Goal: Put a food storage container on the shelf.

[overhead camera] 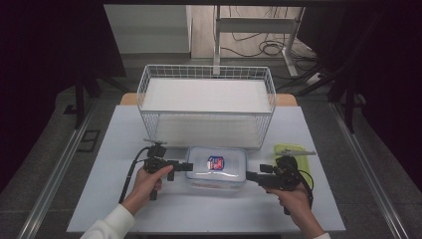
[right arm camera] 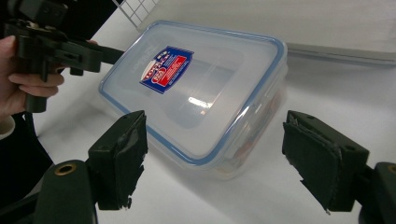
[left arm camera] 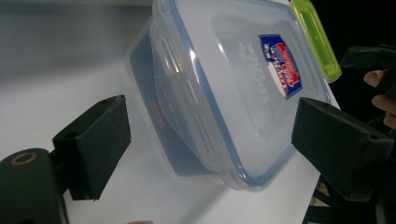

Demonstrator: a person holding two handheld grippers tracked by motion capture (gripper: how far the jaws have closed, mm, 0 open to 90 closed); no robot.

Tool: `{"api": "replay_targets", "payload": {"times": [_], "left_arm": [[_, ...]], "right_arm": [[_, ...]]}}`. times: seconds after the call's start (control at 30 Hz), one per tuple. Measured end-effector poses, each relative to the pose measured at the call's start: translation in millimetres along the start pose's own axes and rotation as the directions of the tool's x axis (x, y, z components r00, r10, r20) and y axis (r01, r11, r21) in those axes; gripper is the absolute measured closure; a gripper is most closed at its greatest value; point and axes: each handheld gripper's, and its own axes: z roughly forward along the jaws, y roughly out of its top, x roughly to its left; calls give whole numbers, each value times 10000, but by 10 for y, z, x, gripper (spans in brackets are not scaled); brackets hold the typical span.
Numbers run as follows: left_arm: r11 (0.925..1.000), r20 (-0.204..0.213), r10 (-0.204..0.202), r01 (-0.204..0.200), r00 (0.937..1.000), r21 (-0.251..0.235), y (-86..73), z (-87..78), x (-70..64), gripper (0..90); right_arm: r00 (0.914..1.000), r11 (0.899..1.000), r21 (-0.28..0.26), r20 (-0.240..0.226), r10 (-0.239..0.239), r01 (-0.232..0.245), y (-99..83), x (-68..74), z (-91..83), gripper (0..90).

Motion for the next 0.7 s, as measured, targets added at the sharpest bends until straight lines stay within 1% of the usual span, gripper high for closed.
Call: {"api": "replay_targets", "payload": {"times": [0.03, 0.13, 0.23, 0.33, 0.43, 0.47, 0.5, 0.7], "left_arm": [[9999, 66, 31, -32, 10000, 136, 6, 29, 18, 114], [9993, 206, -147, 140, 9997, 342, 8, 116, 40, 119], [9985, 366, -270, 251, 9990, 495, 7, 155, 62, 142], [9978, 502, -372, 343, 9980, 565, 8, 170, 78, 189], [9969, 861, -526, 472, 9949, 631, 3, 185, 87, 234], [9969, 861, -526, 472, 9949, 631, 3, 185, 87, 253], [9967, 933, -557, 498, 9941, 645, 1, 188, 86, 253], [9968, 1008, -561, 500, 9933, 617, 2, 153, 102, 304]], "right_arm": [[10000, 10000, 3, -5, 28, -28, 5, -4, 1, 224], [10000, 10000, -9, -17, 48, -48, 13, -12, 10, 225], [10000, 10000, 19, -53, 58, -58, 21, -15, 11, 227], [9999, 10000, 4, -78, 74, -74, 26, -17, 15, 229], [9999, 9999, 33, -105, 115, -115, 30, -24, 27, 232], [9999, 9999, 33, -105, 115, -115, 30, -24, 27, 232], [9999, 9999, 40, -98, 124, -124, 31, -26, 31, 231], [9994, 9995, 78, -177, 295, -293, 46, -51, 58, 236]]}}
